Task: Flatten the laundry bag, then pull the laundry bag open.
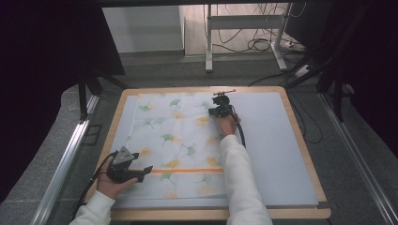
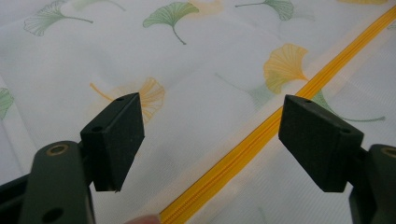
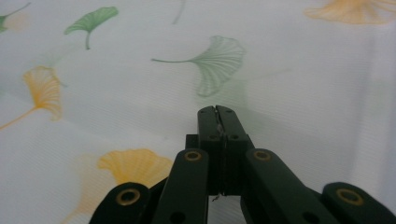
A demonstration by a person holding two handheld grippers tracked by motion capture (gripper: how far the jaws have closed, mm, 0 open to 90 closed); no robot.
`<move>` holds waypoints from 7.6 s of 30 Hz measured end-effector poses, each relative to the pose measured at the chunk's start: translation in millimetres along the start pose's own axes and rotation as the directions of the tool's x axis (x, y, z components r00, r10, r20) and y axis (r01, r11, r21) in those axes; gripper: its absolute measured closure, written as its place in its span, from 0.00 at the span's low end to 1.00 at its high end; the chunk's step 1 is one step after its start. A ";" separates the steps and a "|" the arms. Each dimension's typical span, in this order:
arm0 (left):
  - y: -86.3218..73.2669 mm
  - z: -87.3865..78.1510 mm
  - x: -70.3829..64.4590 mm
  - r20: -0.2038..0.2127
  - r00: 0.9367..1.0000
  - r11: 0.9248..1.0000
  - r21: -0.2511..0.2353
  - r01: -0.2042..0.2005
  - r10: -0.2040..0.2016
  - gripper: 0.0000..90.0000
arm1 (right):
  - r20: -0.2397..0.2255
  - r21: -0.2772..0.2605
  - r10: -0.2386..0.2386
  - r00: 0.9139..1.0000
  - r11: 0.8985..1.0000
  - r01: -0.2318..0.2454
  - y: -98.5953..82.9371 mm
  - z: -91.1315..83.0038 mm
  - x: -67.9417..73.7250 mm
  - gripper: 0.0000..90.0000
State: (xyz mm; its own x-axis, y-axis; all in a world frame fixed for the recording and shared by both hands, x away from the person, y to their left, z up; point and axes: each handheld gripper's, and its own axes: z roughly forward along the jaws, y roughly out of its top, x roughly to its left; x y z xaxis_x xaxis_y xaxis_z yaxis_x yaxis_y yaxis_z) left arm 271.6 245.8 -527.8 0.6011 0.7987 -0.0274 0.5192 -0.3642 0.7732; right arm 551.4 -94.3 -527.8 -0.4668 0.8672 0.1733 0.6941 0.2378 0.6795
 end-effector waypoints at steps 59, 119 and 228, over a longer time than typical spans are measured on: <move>12.4 3.4 -18.3 0.027 0.999 0.999 -0.029 -0.024 0.025 0.26 | -0.299 -0.022 -0.282 0.911 0.957 0.289 -191.2 -204.1 62.8 0.99; 86.2 78.0 -85.2 0.340 0.926 0.978 0.067 -0.196 0.162 0.32 | -0.251 0.059 -0.301 0.920 0.944 0.325 -201.1 -197.7 61.5 0.99; 131.7 153.3 -153.9 0.509 0.823 0.928 0.116 -0.355 0.251 0.96 | -0.186 0.088 -0.247 0.951 0.960 0.267 -193.8 -187.7 35.5 0.98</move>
State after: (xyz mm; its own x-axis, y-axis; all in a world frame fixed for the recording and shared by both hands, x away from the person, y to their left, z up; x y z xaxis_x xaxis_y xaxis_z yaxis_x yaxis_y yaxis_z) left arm 340.6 1.5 -518.8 0.9346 0.3222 -0.1508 0.3388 -0.6768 0.6535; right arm 297.5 -191.7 -519.5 -0.7175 0.6845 0.1292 0.5897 0.4982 0.6356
